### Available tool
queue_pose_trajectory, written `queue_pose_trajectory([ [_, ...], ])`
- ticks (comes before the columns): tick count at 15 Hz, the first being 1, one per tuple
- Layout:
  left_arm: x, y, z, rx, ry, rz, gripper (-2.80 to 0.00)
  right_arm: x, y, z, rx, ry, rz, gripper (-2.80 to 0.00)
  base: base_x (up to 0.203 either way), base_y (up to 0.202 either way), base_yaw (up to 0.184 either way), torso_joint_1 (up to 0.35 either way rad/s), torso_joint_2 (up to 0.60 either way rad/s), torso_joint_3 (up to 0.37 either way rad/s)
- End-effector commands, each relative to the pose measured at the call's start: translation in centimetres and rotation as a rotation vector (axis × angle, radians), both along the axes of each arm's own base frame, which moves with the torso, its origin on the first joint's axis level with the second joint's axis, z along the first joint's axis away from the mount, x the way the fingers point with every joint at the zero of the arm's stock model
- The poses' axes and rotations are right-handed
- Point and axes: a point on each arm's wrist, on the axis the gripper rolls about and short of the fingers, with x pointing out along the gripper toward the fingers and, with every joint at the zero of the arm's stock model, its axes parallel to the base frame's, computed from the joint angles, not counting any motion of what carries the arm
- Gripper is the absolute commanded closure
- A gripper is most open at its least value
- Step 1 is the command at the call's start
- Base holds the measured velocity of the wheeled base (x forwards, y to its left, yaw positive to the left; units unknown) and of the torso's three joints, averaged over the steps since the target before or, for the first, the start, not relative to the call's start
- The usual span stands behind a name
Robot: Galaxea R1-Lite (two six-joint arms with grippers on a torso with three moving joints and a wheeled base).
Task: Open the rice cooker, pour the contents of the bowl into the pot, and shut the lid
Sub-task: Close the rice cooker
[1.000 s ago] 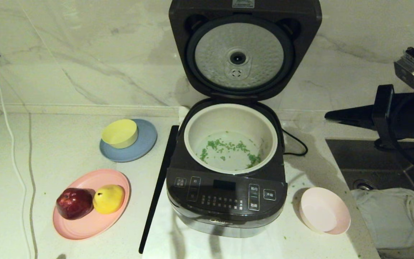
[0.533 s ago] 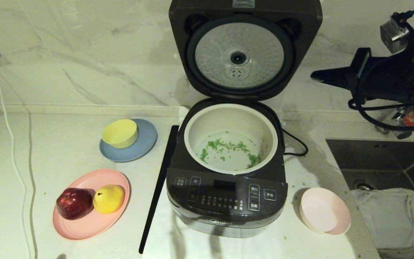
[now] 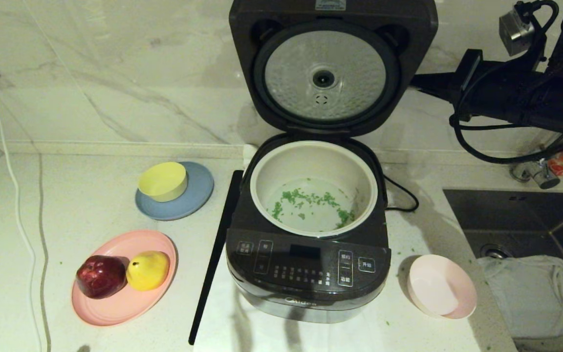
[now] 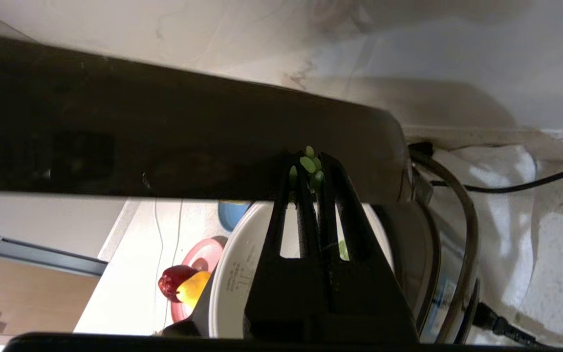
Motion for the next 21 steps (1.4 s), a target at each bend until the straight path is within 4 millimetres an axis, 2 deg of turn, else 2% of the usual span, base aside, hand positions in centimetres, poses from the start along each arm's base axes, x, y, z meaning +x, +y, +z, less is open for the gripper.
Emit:
queue_pose_trajectory([
  [1,0.1,0.0,-0.3,0.001,0.009,0.000,0.00,0.7,0.0,0.0,0.002,-0.003,0.001,0.00,0.000,0.000,0.000,0.000,0.00,0.000],
  [8,0.1,0.0,-0.3,0.001,0.010,0.001,0.00,1.7,0.1,0.9,0.010,-0.042,-0.001,0.00,0.000,0.000,0.000,0.000,0.00,0.000],
  [14,0.1,0.0,-0.3,0.001,0.009,0.000,0.00,3.0,1.3,1.4,0.014,-0.067,0.063,0.00,0.000,0.000,0.000,0.000,0.00,0.000],
  [18,0.1,0.0,-0.3,0.001,0.009,0.001,0.00,2.0,2.4,1.6,0.012,-0.052,0.133,0.00,0.000,0.000,0.000,0.000,0.00,0.000],
  [21,0.1,0.0,-0.3,0.001,0.009,0.000,0.00,0.1,3.9,0.0,-0.016,0.065,0.217,0.00,0.000,0.000,0.000,0.000,0.00,0.000],
])
